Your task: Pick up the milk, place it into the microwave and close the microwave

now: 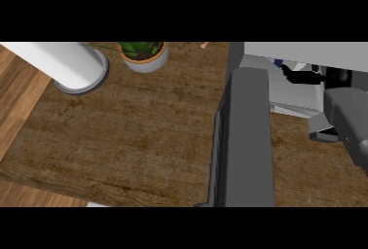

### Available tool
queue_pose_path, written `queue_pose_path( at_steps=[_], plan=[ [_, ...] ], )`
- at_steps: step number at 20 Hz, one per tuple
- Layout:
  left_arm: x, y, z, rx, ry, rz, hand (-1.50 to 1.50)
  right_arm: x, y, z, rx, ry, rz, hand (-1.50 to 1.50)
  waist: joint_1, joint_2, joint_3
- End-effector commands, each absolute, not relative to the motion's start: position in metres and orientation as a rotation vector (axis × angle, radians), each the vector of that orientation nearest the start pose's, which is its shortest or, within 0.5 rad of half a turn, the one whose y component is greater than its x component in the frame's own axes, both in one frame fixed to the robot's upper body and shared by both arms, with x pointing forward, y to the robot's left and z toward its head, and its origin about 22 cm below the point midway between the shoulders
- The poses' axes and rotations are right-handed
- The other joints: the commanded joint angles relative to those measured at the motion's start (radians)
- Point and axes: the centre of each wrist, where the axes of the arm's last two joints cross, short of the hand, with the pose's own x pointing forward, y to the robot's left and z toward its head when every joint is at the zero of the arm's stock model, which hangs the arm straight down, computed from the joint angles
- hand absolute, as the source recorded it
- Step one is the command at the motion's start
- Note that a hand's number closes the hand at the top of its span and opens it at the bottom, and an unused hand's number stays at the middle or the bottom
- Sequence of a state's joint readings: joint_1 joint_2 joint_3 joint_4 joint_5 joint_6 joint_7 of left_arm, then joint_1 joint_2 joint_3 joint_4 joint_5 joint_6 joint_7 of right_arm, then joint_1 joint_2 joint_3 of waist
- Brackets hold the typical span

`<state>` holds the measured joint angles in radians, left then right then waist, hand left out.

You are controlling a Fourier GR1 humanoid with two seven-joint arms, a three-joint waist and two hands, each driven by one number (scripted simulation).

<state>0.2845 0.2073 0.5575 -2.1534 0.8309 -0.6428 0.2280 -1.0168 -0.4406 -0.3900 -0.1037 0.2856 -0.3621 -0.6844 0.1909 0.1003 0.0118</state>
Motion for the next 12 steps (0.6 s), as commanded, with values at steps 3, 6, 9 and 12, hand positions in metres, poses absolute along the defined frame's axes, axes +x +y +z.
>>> queue_pose_path(
  at_steps=[3,6,9,12],
  plan=[
    [0.128,0.375,0.135,-0.312,-1.956,-0.181,-1.5,0.427,-0.341,0.062,-0.744,-1.802,0.167,1.5,0.008,0.003,0.002],
    [0.129,0.373,0.133,-0.315,-1.952,-0.177,-1.5,0.427,-0.346,0.066,-0.757,-1.796,0.164,1.5,0.013,0.004,0.001],
    [0.134,0.376,0.132,-0.301,-1.951,-0.178,-1.5,0.429,-0.34,0.064,-0.762,-1.801,0.167,1.5,0.01,0.01,0.0],
    [0.136,0.375,0.129,-0.305,-1.937,-0.169,-1.5,0.438,-0.315,0.066,-0.669,-1.87,0.106,-1.5,0.008,0.005,0.004]
  ],
)
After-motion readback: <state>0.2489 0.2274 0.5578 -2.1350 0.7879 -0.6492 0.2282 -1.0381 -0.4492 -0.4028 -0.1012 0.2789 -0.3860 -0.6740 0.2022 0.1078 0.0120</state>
